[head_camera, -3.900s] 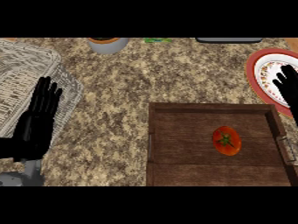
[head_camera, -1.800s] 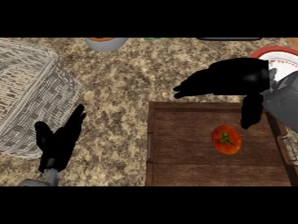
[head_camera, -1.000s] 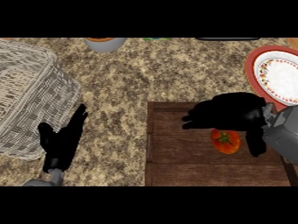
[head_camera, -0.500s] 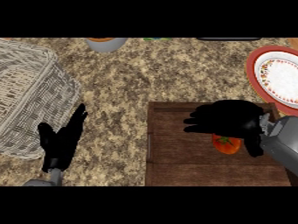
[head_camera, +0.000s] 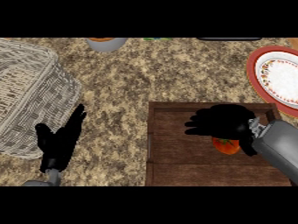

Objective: Pick the tomato from the tray and place it in the plate

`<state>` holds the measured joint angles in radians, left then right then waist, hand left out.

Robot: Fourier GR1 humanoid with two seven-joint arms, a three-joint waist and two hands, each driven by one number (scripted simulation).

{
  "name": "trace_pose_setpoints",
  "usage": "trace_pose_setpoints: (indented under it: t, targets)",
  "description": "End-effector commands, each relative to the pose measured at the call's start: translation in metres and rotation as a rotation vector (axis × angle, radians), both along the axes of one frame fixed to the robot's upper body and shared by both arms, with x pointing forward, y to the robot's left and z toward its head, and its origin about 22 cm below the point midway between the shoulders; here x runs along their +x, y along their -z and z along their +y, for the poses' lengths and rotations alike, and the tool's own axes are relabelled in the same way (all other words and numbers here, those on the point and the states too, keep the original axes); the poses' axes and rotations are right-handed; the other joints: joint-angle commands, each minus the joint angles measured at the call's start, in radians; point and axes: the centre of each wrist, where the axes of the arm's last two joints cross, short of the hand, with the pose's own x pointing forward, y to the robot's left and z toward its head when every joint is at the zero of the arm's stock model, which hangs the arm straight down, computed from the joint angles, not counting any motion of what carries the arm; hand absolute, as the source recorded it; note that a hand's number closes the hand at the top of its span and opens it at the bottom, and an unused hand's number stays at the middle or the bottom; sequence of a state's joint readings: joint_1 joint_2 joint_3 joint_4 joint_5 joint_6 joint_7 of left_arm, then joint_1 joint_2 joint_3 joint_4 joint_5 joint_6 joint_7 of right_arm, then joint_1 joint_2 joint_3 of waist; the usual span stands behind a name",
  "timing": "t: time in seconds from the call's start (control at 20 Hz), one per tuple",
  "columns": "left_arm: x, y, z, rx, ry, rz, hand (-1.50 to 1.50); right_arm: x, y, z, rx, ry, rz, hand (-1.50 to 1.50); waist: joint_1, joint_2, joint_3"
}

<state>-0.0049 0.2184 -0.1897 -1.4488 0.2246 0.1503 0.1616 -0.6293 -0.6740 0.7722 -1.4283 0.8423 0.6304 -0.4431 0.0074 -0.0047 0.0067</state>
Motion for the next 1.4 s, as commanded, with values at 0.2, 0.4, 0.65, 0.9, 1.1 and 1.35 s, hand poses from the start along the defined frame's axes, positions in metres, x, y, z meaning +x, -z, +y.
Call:
trace_pose_setpoints:
  t: [0.2, 0.4, 0.65, 0.9, 1.1, 1.35]
  targets:
    - [0.002, 0.004, 0.009, -0.005, -0.003, 0.05, 0.0, 0.003, 0.018, 0.003, -0.04, -0.164, -0.02, 1.5, 0.001, 0.006, -0.007]
    - [-0.012, 0.006, -0.005, -0.011, -0.001, 0.062, 0.0, 0.013, 0.024, -0.011, -0.026, -0.156, -0.042, 1.5, 0.004, 0.006, -0.007]
    - [-0.006, 0.007, 0.004, -0.018, -0.004, 0.072, 0.0, 0.007, 0.014, 0.003, 0.133, -0.186, -0.084, 1.5, -0.002, 0.005, -0.007]
    - [-0.009, 0.005, 0.007, -0.011, -0.046, 0.048, 0.0, 0.052, -0.007, -0.052, 0.266, 0.595, -0.358, 1.5, -0.063, 0.012, 0.002]
    - [-0.014, 0.005, 0.011, -0.012, -0.068, 0.043, 0.0, 0.067, -0.034, -0.073, 0.363, 0.932, -0.563, 1.5, -0.081, 0.002, 0.005]
    - [-0.016, 0.003, 0.009, -0.014, -0.053, 0.042, 0.0, 0.081, -0.067, -0.078, 0.532, 1.366, -0.837, 1.5, -0.042, 0.013, -0.001]
